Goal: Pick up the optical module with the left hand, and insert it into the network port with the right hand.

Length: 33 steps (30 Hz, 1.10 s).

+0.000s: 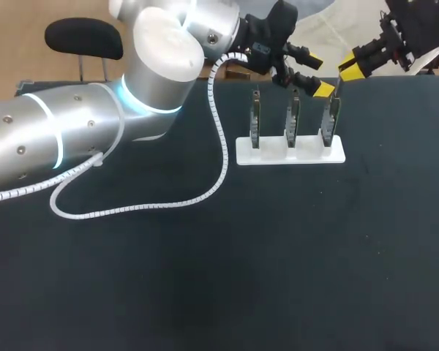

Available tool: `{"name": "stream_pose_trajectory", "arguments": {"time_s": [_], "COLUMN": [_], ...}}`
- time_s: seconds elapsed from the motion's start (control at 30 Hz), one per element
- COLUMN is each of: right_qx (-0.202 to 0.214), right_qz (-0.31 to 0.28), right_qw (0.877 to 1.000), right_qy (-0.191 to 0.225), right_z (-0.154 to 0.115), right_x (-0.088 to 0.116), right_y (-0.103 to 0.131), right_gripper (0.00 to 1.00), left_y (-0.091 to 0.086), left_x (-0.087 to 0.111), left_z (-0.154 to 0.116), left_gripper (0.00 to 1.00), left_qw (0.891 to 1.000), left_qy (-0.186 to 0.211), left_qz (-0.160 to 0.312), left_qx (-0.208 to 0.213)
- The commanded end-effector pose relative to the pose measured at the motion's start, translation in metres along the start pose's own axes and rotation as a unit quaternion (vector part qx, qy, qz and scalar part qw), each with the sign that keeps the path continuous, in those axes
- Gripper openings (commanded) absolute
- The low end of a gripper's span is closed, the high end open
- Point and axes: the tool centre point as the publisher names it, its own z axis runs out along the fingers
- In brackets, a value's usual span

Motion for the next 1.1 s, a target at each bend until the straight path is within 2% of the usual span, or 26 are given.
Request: {"name": "stream_pose_trajectory", "arguments": {"time_s": [0.03,0.53,1.1], "right_qx": [0.001,0.007,0.014], "right_qz": [0.002,-0.004,0.006], "right_qw": [1.000,1.000,1.000], "right_qy": [0.003,0.000,0.001], "right_z": [0.0026,0.0000,-0.0023], "right_x": [0.0019,-0.0043,-0.0026], "right_y": [0.0017,0.0015,0.0069], "right_gripper": [0.00,0.00,0.00], "left_y": [0.0025,0.0025,0.0025], "left_x": [-0.0005,-0.0005,-0.0005], "left_z": [0.0006,0.0006,0.0006], "left_gripper": [1.00,1.00,1.00], "left_qw": [1.000,1.000,1.000], "left_qy": [0.001,0.001,0.001], "left_qz": [0.001,0.001,0.001], "left_qx": [0.003,0.003,0.003]}}
